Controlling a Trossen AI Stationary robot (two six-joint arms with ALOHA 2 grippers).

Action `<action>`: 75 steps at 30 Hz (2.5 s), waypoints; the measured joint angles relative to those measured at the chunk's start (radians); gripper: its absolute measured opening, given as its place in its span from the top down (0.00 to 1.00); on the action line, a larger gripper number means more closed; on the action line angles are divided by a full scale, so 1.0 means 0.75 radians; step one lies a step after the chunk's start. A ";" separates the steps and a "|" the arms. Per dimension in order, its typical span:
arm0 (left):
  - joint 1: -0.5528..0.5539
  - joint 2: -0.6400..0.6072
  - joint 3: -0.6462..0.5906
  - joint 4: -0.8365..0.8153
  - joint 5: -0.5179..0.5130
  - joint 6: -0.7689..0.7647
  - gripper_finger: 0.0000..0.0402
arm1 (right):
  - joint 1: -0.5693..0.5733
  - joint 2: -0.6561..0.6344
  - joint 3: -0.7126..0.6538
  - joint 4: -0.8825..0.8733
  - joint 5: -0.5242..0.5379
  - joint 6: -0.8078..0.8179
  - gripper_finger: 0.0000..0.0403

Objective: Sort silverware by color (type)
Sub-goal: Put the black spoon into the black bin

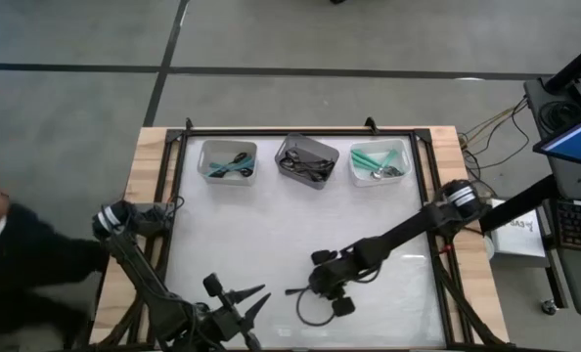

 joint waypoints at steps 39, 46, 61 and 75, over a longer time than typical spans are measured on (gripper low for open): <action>-0.044 0.000 0.002 0.000 -0.021 0.001 0.80 | -0.061 0.219 0.098 -0.133 0.181 0.046 0.97; -0.044 0.000 0.002 0.000 -0.021 0.001 0.80 | -0.153 0.045 0.083 -0.210 0.212 -0.004 0.98; -0.047 0.000 0.002 -0.002 -0.021 0.047 0.80 | -0.527 -0.234 0.089 -0.162 0.443 -0.227 0.98; -0.047 -0.001 0.002 -0.004 -0.021 0.144 0.80 | -1.108 -0.167 0.089 -0.050 0.411 -0.274 0.98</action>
